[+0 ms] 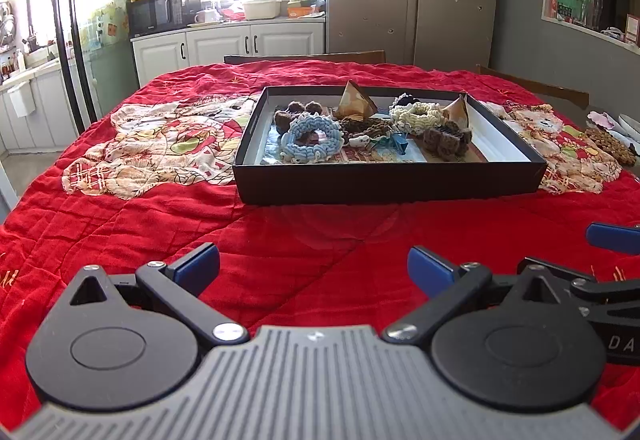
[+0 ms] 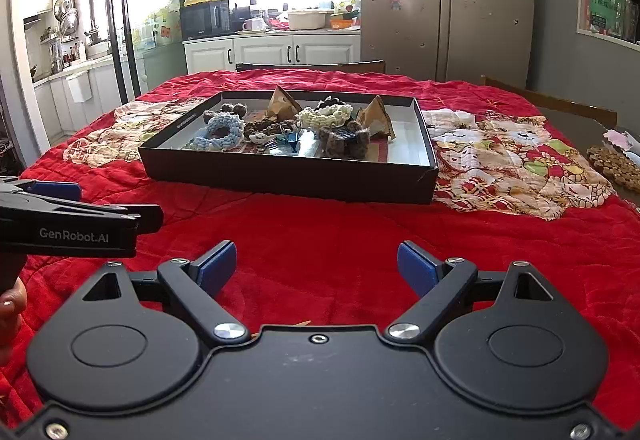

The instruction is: Organize objects

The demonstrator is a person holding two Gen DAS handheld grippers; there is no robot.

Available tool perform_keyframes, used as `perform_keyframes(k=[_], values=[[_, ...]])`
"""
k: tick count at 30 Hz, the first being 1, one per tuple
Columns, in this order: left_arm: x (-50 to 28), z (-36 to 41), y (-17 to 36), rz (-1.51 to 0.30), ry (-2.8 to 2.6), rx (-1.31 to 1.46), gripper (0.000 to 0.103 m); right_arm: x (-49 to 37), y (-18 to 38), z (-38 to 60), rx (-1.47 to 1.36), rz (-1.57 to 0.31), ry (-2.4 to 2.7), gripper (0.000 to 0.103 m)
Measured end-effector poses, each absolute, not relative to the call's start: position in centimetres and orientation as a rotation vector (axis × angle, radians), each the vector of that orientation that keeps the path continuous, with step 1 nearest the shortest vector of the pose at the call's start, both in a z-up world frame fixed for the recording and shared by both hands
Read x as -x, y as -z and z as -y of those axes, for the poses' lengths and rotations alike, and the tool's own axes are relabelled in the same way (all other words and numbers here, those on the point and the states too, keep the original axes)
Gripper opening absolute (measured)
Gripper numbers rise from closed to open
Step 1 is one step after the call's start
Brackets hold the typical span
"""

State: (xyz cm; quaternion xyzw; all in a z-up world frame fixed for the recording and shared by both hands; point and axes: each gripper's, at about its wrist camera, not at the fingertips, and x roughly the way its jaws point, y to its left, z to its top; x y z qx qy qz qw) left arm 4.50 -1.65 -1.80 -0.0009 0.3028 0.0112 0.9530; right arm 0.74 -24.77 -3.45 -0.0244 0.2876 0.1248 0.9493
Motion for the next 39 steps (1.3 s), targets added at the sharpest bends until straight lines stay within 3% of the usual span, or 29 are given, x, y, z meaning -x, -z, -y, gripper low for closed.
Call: perform_keyframes(k=[39], values=[[-4.44,1.55,1.86,-0.638,-0.025,0.027,0.103,-0.64,3.54,24.46,0.053,-0.593,-0.259,0.088]])
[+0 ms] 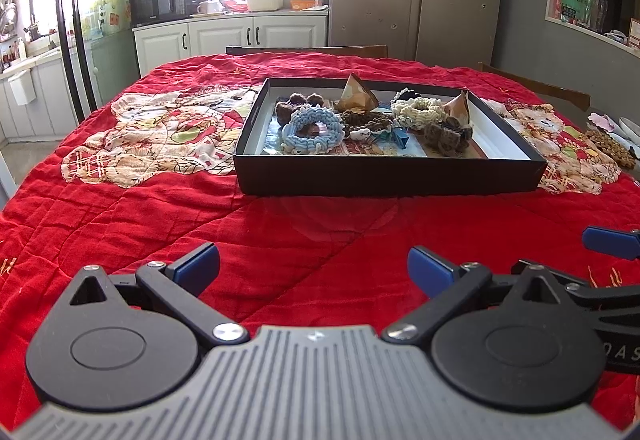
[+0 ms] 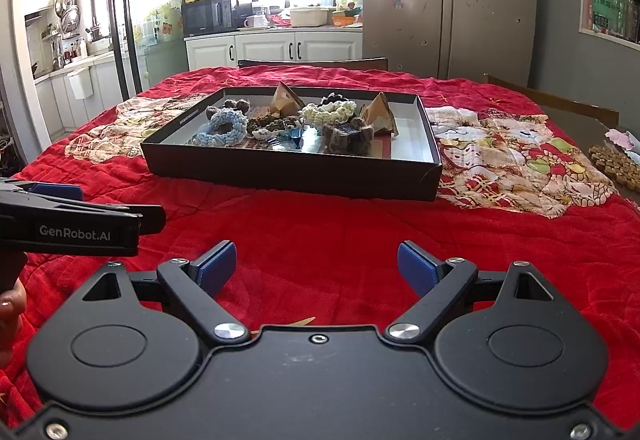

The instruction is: Organize objects

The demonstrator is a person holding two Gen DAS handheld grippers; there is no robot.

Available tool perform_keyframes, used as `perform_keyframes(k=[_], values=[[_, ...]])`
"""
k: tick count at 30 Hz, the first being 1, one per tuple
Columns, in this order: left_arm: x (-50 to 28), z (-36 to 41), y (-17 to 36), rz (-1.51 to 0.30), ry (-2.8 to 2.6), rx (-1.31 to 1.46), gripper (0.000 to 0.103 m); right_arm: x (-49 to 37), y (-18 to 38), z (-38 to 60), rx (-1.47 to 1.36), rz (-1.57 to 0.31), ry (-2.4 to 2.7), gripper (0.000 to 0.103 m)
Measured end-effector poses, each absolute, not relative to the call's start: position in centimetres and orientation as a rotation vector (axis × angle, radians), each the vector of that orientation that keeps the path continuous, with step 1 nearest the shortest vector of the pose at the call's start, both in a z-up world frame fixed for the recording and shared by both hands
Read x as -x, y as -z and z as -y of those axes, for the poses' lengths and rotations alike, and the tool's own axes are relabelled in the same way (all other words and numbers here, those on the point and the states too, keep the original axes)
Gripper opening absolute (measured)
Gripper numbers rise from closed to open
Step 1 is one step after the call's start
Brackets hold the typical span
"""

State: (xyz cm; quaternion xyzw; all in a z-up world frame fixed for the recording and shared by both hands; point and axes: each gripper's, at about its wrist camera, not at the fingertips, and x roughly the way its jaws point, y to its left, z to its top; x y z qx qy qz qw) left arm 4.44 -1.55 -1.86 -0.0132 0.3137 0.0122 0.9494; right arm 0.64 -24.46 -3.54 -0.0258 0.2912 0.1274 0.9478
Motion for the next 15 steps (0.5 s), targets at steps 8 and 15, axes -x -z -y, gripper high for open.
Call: perform_keyframes(k=[8,15], values=[[-4.46,1.71,1.89,-0.639,-0.022,0.022,0.103,-0.65,3.54,24.45,0.053,-0.593,-0.258,0.088],[-4.44,1.73,1.88,-0.642,-0.016,0.022,0.103,-0.60,3.68,24.37,0.051,-0.597,-0.261,0.088]])
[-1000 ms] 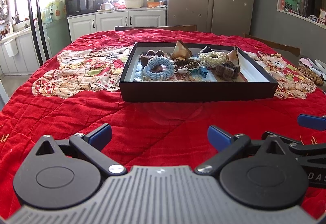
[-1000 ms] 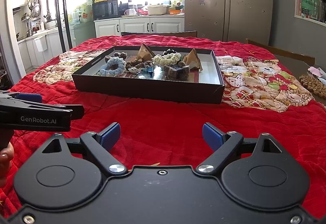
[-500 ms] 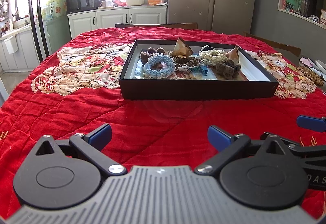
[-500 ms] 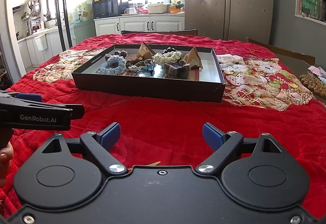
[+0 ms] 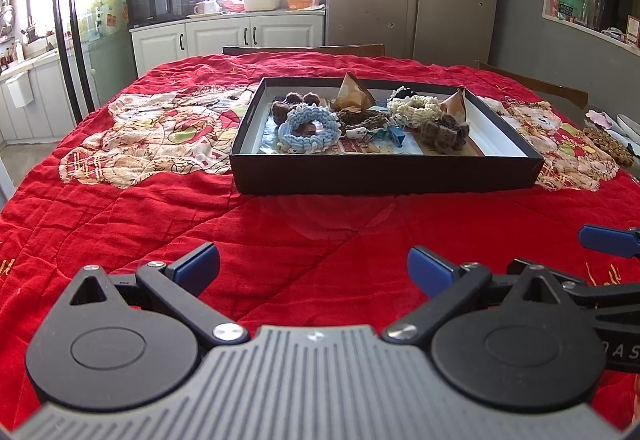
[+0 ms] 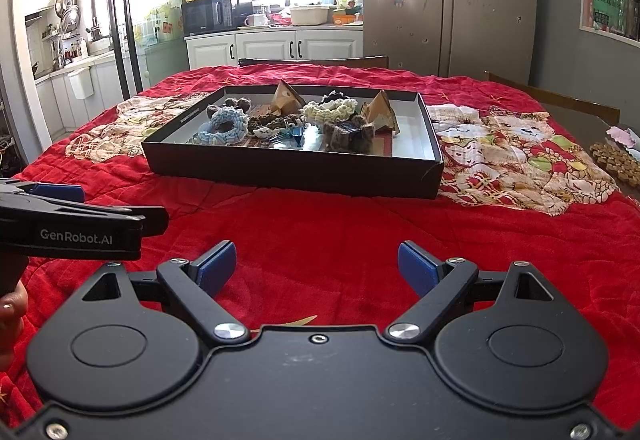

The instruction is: Organize objects

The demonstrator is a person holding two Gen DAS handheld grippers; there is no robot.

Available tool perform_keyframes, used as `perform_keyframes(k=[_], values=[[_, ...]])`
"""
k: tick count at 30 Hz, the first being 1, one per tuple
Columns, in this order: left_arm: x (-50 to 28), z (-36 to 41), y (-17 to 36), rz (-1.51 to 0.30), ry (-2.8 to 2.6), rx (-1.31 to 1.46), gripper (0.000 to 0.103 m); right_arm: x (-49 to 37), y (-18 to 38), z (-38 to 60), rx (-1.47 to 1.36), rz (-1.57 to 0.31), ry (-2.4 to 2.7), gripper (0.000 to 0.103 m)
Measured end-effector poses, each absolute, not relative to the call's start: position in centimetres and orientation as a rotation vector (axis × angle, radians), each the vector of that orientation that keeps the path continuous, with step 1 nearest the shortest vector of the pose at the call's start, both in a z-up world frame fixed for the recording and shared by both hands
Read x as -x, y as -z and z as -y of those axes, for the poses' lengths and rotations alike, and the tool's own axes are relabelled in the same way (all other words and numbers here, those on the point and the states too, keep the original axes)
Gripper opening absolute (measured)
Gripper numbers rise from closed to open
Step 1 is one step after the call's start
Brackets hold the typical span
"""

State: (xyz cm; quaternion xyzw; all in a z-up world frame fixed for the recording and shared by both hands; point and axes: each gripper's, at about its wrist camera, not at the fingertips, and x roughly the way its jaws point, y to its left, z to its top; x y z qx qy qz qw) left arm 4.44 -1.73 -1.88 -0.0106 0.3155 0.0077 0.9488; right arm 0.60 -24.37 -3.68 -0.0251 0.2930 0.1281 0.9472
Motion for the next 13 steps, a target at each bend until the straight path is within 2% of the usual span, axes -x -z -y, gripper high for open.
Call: perform_keyframes(k=[13], values=[[-4.36,1.87,1.95,-0.643,0.008,0.016,0.103,-0.69,3.76,24.43,0.048,-0.598,-0.261,0.088]])
